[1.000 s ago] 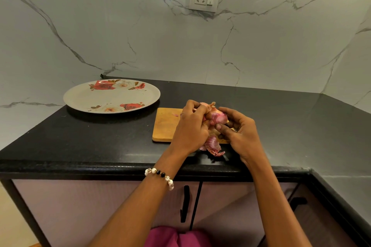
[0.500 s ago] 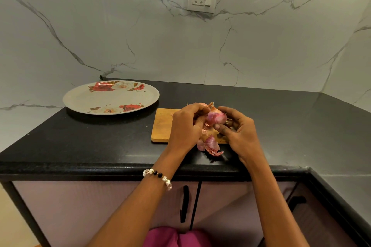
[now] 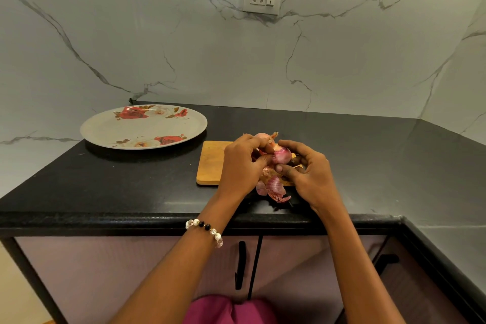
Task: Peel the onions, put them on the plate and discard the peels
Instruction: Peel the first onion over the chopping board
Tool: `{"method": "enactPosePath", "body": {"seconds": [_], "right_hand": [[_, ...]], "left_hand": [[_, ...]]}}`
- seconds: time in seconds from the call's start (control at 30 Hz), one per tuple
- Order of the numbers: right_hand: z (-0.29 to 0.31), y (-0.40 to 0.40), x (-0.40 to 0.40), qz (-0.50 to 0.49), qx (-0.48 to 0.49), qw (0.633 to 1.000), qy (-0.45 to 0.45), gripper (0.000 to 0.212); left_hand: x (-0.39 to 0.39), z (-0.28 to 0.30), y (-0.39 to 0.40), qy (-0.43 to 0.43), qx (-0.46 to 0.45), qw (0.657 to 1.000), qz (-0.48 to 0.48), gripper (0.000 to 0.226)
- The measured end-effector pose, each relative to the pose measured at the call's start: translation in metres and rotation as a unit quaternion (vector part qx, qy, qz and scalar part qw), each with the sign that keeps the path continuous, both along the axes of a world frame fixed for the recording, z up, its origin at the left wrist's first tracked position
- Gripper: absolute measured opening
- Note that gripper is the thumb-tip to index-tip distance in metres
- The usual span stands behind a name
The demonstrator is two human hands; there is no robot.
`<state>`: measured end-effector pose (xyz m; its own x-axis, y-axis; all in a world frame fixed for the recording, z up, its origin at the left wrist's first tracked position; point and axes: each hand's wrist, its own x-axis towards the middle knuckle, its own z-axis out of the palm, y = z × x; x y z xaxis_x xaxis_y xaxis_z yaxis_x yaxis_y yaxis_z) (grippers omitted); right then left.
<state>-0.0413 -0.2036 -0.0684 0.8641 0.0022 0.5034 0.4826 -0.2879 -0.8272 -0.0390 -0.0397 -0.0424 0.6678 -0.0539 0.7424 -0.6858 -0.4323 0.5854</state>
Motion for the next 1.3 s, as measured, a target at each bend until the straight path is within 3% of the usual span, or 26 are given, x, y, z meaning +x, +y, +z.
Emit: {"method": "enactPosePath", "body": {"seconds": [0.5,0.77,1.3], "right_hand": [[0.0018,0.0024,-0.0002,0.009,0.006,1.000,0.000,0.058],[0.0001,0.0007,0.0022,0.001,0.023,1.000,-0.001,0.052],[0.0034,0.0024,-0.0024,0.009,0.007,1.000,0.006,0.054]], "left_hand": [[0.0049,-0.0044,-0.0017,0.037,0.065,0.997,-0.002,0.017],[0.0005,0.0003,0.0002,0.003,0.002,1.000,-0.003,0.018],[0.0024,-0.0022,-0.0009,0.026,0.030,0.999,0.008,0.015]]}}
